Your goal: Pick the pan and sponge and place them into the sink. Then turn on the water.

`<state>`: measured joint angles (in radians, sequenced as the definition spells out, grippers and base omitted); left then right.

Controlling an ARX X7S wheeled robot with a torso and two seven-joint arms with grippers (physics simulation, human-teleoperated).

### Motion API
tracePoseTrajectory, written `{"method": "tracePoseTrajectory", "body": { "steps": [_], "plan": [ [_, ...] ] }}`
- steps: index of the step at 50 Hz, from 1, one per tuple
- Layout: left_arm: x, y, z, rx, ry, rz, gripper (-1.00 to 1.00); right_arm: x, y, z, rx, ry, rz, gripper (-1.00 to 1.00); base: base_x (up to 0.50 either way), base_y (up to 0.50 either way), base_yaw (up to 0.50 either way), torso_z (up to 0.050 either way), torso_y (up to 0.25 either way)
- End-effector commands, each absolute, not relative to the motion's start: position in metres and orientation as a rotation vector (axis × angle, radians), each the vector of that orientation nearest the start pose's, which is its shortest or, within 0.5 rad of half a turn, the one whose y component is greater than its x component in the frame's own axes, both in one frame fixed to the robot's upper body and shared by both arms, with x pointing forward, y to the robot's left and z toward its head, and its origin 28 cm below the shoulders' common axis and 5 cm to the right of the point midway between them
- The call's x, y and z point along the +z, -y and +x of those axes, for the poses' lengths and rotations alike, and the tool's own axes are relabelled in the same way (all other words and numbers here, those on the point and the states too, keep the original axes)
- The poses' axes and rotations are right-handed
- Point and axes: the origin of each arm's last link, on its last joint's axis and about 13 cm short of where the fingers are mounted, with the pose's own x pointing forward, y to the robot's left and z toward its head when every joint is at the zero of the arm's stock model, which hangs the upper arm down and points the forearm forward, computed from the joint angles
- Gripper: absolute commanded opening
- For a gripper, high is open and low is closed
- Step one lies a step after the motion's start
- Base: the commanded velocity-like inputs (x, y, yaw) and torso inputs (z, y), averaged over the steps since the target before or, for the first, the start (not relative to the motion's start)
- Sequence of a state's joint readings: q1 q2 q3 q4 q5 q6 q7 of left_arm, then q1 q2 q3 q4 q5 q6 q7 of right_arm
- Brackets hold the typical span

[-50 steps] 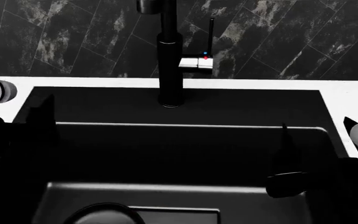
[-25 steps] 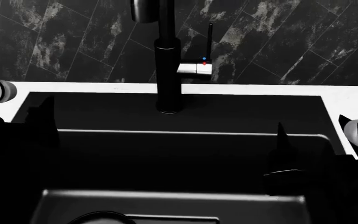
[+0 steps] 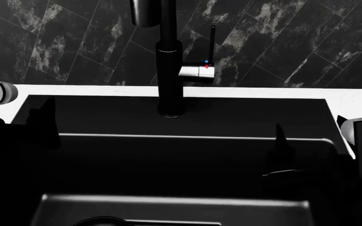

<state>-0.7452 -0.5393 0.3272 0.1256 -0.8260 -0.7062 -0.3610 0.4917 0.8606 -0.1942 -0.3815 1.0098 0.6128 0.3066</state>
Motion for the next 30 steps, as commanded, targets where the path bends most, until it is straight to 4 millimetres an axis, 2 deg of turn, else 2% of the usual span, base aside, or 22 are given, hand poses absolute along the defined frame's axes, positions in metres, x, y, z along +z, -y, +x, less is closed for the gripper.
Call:
{"method": "tracePoseTrajectory", "body": {
  "steps": [1,7,16,23,30],
  "plan": [
    [0.186,-0.252,0.308,-0.091,-0.071,0.009,1.0,0.195,0.189,0.259,0.16,-0.027,-0.044,1.0,0.0,0.0,0.0,0.0,0.0],
    [0.188,-0.252,0.308,-0.097,-0.071,0.011,1.0,0.21,0.172,0.291,0.205,-0.01,-0.052,1.0,0.0,0.0,0.0,0.0,0.0],
    [0.19,-0.253,0.309,-0.081,-0.066,0.021,1.0,0.215,0.151,0.34,0.257,0.028,0.018,1.0,0.0,0.0,0.0,0.0,0.0],
    [0.19,-0.251,0.308,-0.092,-0.073,0.026,1.0,0.221,0.14,0.368,0.292,0.022,0.044,1.0,0.0,0.0,0.0,0.0,0.0],
    [0.191,-0.251,0.305,-0.092,-0.071,0.03,1.0,0.219,0.136,0.385,0.305,0.005,0.042,1.0,0.0,0.0,0.0,0.0,0.0]
  ]
}}
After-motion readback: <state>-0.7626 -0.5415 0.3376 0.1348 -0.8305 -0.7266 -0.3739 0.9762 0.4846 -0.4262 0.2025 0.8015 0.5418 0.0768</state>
